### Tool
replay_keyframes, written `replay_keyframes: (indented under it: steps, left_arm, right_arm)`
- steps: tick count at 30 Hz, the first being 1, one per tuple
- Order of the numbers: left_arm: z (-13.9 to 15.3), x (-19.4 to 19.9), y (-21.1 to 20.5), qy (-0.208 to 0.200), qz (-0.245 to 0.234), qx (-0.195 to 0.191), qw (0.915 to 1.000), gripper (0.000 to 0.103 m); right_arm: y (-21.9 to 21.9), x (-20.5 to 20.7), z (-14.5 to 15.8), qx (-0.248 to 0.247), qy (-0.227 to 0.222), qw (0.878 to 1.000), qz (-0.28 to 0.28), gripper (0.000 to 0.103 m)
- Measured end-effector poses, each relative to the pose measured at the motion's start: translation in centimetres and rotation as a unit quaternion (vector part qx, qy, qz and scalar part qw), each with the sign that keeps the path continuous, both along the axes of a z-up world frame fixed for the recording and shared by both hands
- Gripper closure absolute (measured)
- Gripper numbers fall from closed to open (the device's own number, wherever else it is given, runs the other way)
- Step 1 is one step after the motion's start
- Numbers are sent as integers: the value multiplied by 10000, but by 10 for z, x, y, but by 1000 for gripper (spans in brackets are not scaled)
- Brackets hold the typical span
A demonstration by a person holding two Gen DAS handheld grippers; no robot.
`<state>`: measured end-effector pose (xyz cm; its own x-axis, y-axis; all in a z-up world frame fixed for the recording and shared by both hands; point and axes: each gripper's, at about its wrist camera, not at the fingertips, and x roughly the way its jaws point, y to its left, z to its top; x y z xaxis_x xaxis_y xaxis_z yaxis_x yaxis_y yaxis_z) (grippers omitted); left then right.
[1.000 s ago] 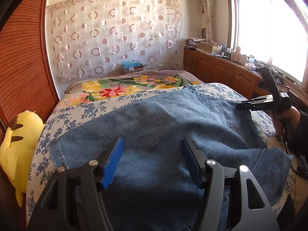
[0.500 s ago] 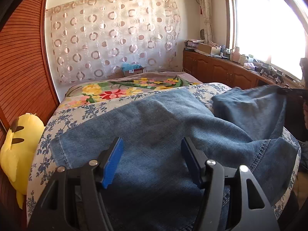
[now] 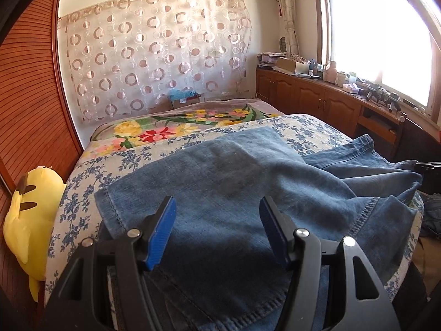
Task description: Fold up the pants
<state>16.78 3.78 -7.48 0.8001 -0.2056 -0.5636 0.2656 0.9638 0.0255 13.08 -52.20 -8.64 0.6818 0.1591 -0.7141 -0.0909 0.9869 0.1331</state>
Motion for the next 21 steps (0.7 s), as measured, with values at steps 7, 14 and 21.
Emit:
replay_keyframes:
  steps: [7,14,21]
  left_arm:
    - [7,-30,-10,64,-85,1,9999,41]
    - [2,-52,-49,281,-562,-161,9979,41]
    - [4,-61,-106,456,-1231,-294,9909,41]
  right_arm:
    - [34,-5,19,25,-539,9981,289,70]
    - [97,-4,9,145,-560,9936,966,66]
    - [115,-3,-11,-18,-344,9928,1146,65]
